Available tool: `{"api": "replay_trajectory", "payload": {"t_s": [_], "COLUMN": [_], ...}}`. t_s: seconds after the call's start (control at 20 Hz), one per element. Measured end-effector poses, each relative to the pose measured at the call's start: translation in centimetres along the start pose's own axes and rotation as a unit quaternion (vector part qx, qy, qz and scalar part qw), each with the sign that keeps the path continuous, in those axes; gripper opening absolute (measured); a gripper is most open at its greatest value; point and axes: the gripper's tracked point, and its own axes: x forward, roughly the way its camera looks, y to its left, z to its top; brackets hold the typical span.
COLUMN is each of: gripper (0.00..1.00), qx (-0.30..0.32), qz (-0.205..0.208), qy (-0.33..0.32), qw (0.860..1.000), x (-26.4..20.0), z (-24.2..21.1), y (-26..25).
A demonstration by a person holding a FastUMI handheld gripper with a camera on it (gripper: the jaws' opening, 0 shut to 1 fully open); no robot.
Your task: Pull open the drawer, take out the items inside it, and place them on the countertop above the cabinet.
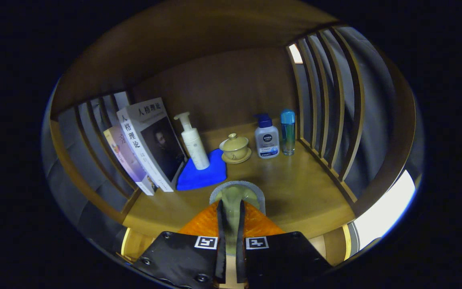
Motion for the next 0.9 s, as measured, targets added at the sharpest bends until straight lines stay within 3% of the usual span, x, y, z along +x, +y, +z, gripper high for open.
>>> {"api": "replay_trajectory", "payload": {"t_s": [0.3,0.5,0.85,0.9], "gripper": [0.14,0.25,0.97,0.97], "qx": [-0.033,-0.049,-0.113,-0.121], "qz": [-0.019,-0.02,-0.039,-0.035], "qy": [-0.027,-0.037,-0.106,-0.113], "qw": [0.999,0.998,0.987,0.986], "x": [2.3,3.1,1.5,0.8], "z": [0.2,-0.1,1.0,1.0], "y": [-0.5,-0.2,0.5,0.9]}}
